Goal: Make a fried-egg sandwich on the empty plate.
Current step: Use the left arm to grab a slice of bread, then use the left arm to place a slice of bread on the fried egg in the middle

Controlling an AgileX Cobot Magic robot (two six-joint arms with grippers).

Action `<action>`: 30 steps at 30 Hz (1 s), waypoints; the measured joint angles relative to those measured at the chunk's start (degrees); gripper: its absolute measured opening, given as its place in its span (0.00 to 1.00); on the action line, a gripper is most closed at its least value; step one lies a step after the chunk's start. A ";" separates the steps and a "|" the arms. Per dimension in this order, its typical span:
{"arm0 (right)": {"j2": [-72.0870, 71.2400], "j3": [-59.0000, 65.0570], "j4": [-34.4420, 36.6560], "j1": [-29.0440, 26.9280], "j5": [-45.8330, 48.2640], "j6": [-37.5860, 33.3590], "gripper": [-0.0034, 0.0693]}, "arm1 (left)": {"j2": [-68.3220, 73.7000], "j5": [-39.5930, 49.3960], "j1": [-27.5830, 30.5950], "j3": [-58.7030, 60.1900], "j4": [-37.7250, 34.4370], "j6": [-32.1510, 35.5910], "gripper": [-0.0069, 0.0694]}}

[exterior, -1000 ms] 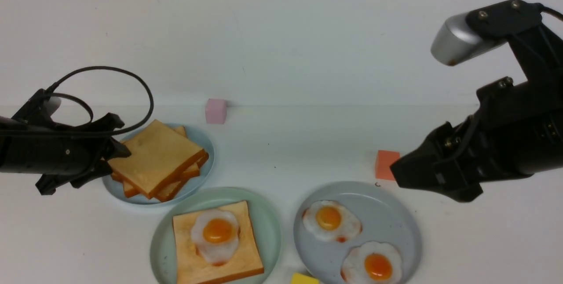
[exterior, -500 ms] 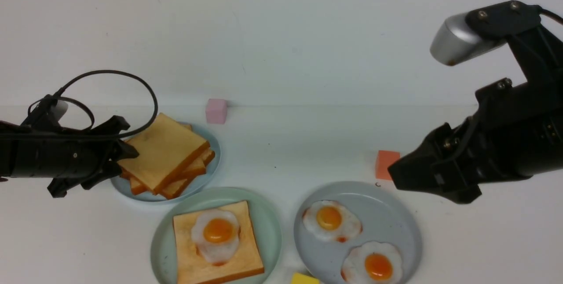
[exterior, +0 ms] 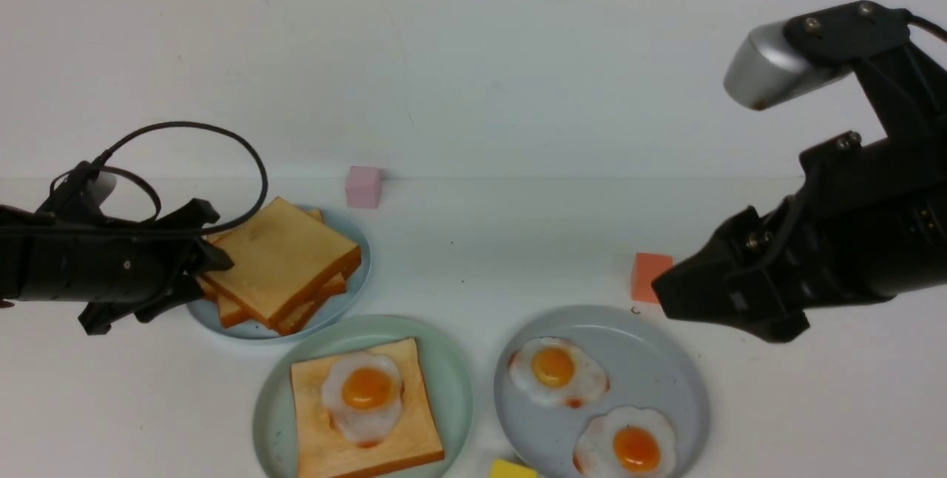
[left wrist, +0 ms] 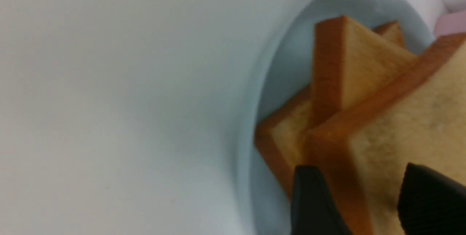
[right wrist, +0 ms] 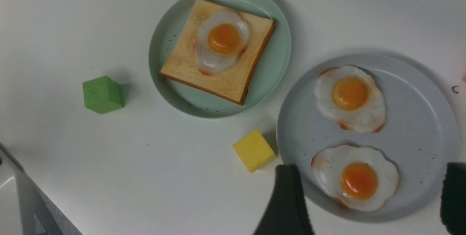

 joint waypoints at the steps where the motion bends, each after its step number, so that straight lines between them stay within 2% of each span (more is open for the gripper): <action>1: 0.00 0.00 0.16 0.00 0.00 0.00 0.79 | 0.19 -0.05 0.00 0.00 -0.07 0.30 0.54; 3: 0.00 0.00 0.41 0.00 0.00 0.00 0.79 | 0.25 -0.05 0.00 0.00 -0.21 0.94 0.53; 7: -0.02 0.00 1.17 0.00 0.00 0.00 0.79 | 0.25 -0.05 0.00 0.00 -2.63 6.68 0.44; 10: -0.02 0.00 1.21 0.00 0.00 0.00 0.79 | 0.25 -0.11 0.00 0.00 -5.62 11.46 0.30; 11: -0.02 0.00 1.21 0.00 0.00 0.00 0.79 | 0.25 -0.07 0.00 0.00 -5.85 11.70 0.30; 13: -0.02 0.00 1.61 0.00 0.00 0.00 0.79 | 0.25 -0.14 0.00 0.00 -7.74 14.07 0.18; 14: -0.02 0.00 1.69 0.00 0.00 0.00 0.79 | 0.18 -0.14 0.00 0.00 -7.98 14.39 0.17; 15: -0.02 0.00 1.90 0.00 0.07 0.00 0.79 | -0.55 -0.31 0.00 0.00 -8.29 15.47 0.11; 20: -0.02 0.00 2.23 0.00 1.24 0.00 0.79 | -6.19 2.01 0.00 0.00 -7.28 18.98 0.11; 22: -0.02 0.00 2.62 0.00 2.12 0.00 0.79 | -10.80 10.24 -0.01 0.00 -4.13 21.84 0.11; 23: -0.02 0.00 2.73 0.00 2.30 0.00 0.79 | -11.46 11.05 -0.15 0.00 -3.40 22.08 0.11; 25: -0.07 0.00 3.24 0.00 3.33 0.00 0.79 | -14.34 19.93 -2.02 0.34 1.35 21.81 0.11; 27: -0.07 0.00 3.69 0.00 4.04 0.00 0.79 | -15.20 24.21 -4.17 1.80 4.91 20.41 0.11; 30: -0.07 0.00 4.07 0.00 5.11 -0.58 0.79 | -15.21 24.38 -7.15 6.31 10.24 18.48 0.11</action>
